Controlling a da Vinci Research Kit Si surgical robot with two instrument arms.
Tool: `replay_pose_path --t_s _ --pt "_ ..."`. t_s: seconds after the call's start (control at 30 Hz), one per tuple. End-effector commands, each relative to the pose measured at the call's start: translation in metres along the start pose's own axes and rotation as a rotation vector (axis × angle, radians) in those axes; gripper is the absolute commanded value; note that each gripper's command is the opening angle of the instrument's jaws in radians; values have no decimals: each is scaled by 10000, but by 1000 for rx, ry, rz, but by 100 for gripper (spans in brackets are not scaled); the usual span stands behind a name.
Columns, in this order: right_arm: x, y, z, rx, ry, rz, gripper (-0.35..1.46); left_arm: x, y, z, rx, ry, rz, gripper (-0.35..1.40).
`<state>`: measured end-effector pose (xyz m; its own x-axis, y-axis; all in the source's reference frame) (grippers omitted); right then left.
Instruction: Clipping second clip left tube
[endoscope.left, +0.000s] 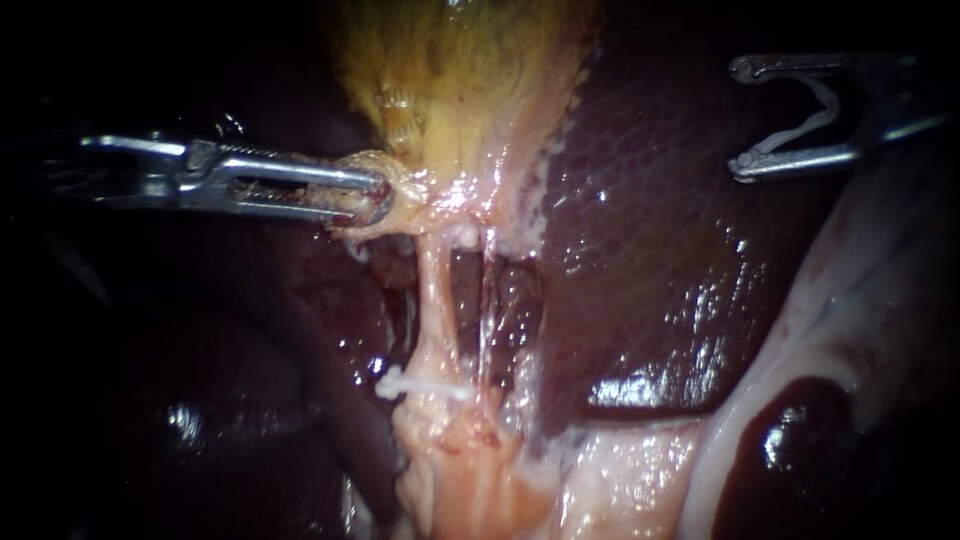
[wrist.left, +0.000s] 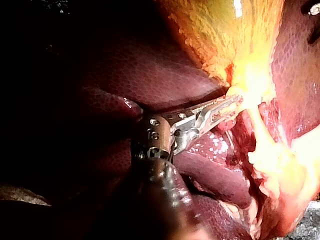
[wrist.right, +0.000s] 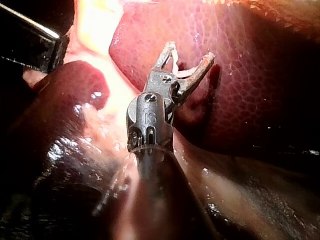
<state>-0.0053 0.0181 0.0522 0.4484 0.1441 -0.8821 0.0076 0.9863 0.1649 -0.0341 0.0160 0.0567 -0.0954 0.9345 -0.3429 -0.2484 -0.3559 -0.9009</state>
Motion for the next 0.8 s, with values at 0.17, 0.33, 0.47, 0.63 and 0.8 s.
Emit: replay_pose_path --t_s 0.17,0.33,0.47,0.63,0.8 --pt "0 0 0 0 0 0 50 9 7 -16 -7 6 -7 -35" --pt "0 0 0 0 0 0 50 37 25 -65 -1 59 -35 -35" --pt "1 -1 1 0 0 0 50 52 34 -99 0 97 -34 -35" --pt "8 -7 6 0 2 24 50 48 35 -110 7 111 -36 -35" --pt "26 -34 21 52 34 100 49 42 35 -102 13 115 -32 -35"
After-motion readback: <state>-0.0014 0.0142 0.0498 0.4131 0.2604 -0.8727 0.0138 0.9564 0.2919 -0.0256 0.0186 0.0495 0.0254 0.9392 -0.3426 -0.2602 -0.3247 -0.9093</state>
